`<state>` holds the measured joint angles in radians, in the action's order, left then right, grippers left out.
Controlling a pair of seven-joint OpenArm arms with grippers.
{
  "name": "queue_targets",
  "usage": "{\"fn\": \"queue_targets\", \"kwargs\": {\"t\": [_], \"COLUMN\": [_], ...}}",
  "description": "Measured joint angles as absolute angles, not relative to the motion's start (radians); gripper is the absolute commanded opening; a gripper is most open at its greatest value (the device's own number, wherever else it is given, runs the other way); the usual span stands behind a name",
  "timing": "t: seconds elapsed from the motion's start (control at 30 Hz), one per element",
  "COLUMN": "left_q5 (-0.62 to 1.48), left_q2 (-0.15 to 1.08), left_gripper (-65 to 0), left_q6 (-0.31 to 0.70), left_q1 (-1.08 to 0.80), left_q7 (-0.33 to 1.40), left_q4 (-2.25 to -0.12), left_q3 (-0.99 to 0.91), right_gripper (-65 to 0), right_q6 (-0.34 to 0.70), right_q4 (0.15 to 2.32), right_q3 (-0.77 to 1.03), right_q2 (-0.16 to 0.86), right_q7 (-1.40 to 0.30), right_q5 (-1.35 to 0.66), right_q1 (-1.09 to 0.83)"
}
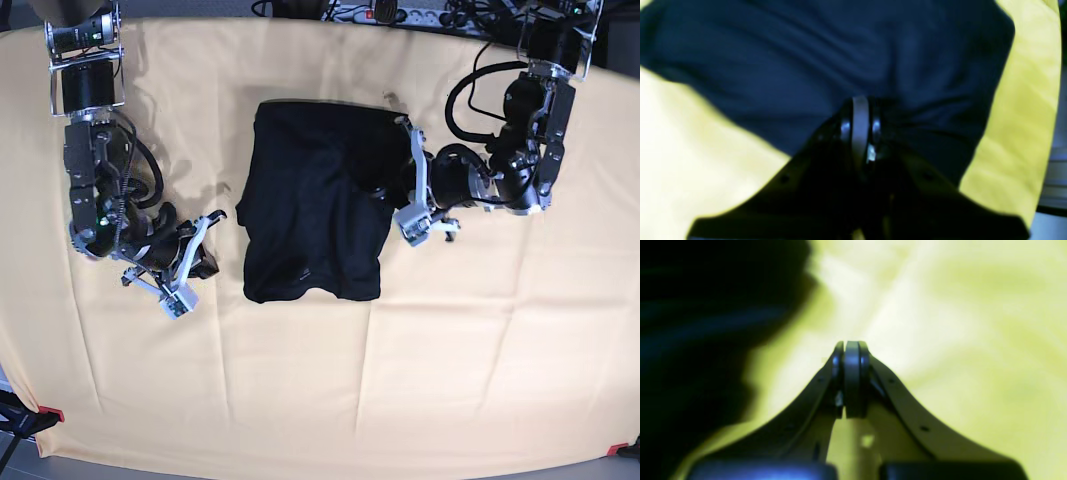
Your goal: Fold the T-shirt properly
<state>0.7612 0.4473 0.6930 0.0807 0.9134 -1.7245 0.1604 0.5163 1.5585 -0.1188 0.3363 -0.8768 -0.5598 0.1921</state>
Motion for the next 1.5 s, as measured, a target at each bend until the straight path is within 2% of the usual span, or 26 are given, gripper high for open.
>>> {"fn": "queue_targets", "kwargs": {"t": [0.17,0.27,0.4,0.6,0.97,1.23,1.5], "left_q5": [1.016,1.122,1.143,1.222,1.23,1.224,1.187], "left_q2": [0.506,0.524,0.529,0.529,0.529,0.532,0.509], "left_gripper": [-65.0,-65.0,-65.0,-65.0,-65.0,-65.0,-65.0], "left_q6": [0.691,0.693,0.693,0.69,0.664,0.661,0.659], "left_q1": [0.078,0.065,-0.017,-0.157,-0.546,-0.844,-1.145], "left_q7": [0.998,1.021,1.047,1.098,1.126,1.195,1.216], "left_q4": [-1.782,-1.793,-1.81,-1.928,-2.222,-2.245,-2.242], "left_q3": [0.001,-0.076,-0.175,-0.349,-0.617,-0.727,-0.731], "right_gripper": [-65.0,-65.0,-65.0,-65.0,-65.0,-65.0,-65.0], "right_q6": [0.675,0.691,0.693,0.693,0.695,0.695,0.697], "right_q4": [1.729,1.797,1.89,2.031,2.252,2.264,2.223], "right_q3": [0.112,0.233,0.337,0.47,0.667,0.735,0.733], "right_q2": [0.336,0.338,0.337,0.336,0.336,0.336,0.337], "right_q7": [-1.01,-1.142,-1.243,-1.253,-1.248,-1.287,-1.305], "right_q5": [-0.967,-1.173,-1.341,-1.359,-1.369,-1.365,-1.365], "right_q1": [0.13,0.066,-0.047,-0.251,-0.674,-0.924,-1.147]}}
